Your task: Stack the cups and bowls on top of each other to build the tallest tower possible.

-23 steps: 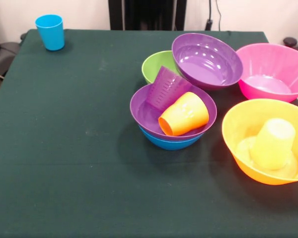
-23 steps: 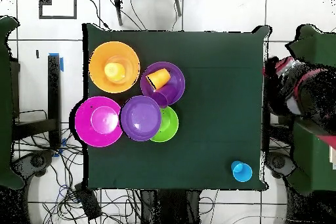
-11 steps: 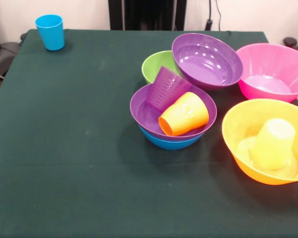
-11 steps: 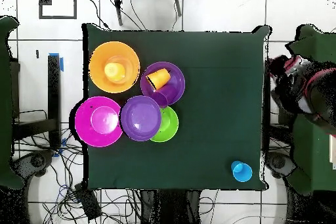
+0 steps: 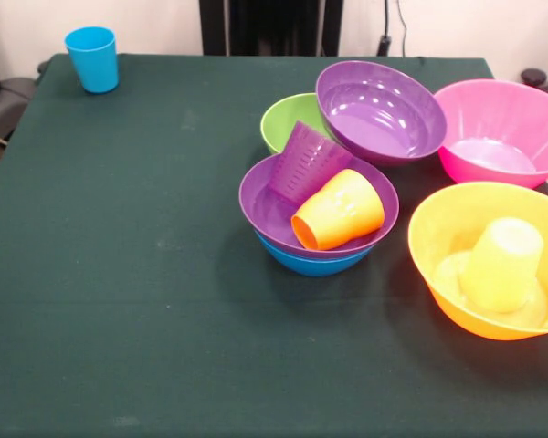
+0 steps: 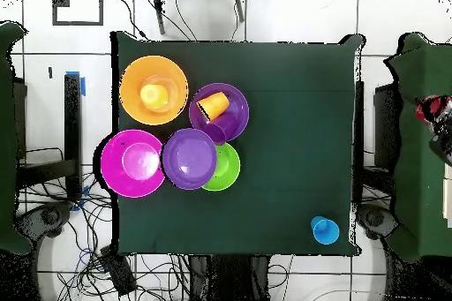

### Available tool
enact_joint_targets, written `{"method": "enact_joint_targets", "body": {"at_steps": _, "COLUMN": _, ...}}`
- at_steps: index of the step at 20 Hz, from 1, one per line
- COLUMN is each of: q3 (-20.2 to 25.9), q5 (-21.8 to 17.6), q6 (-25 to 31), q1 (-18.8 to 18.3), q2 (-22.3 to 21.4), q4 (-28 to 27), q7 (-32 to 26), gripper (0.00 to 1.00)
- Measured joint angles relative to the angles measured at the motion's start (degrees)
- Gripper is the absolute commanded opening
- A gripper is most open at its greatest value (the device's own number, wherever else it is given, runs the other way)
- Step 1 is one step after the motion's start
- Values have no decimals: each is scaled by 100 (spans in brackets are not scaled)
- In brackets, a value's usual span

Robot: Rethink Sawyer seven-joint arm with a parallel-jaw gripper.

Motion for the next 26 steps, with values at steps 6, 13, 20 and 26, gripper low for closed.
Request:
{"method": "enact_joint_targets", "body": {"at_steps": 6, "q3": 217, "q5": -32, "q6": 146, "q1": -73, "q2": 498, "q4": -302, "q7": -300, "gripper": 100}}
{"method": "enact_joint_targets", "body": {"at_steps": 13, "q3": 474, "q5": -360, "q6": 146, "q1": -7, "q2": 789, "q4": -466, "q7": -312, "gripper": 100}}
{"method": "enact_joint_targets", "body": {"at_steps": 20, "q3": 561, "q5": -919, "q6": 147, "q1": 117, "q2": 802, "q4": -658, "q7": -312, "gripper": 100}}
{"method": "enact_joint_targets", "body": {"at_steps": 26, "q3": 584, "q5": -1034, "q6": 153, "q1": 115, "q2": 800, "q4": -735, "q7": -312, "gripper": 100}}
